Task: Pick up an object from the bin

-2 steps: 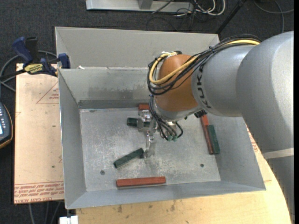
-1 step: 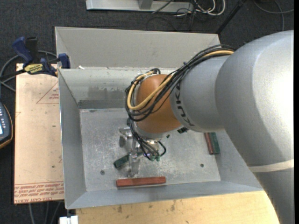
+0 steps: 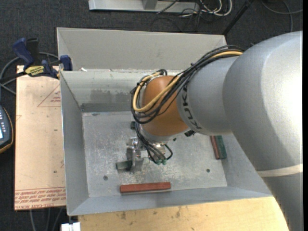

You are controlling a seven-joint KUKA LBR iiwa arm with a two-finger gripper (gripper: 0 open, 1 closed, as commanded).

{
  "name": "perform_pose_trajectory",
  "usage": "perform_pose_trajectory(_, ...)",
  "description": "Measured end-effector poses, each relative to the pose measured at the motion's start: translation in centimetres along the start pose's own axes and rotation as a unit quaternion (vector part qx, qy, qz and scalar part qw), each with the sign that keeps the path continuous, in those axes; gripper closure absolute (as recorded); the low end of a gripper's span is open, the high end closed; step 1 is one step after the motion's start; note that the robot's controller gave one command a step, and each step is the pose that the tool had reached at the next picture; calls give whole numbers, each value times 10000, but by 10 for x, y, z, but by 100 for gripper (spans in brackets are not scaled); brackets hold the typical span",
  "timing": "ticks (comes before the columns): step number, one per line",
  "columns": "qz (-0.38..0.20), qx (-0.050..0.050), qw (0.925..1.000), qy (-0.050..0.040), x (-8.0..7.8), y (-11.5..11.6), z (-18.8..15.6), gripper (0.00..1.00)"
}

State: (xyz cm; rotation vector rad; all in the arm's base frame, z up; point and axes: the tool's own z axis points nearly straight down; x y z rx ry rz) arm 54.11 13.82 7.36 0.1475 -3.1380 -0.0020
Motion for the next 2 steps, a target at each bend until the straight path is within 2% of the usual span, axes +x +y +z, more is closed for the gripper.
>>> perform_pose_trajectory(1,-169,-9,9998,-47,16,24,-125,100)
perform_pose_trajectory(2,305,0,9995,-42,5,1,-181,100)
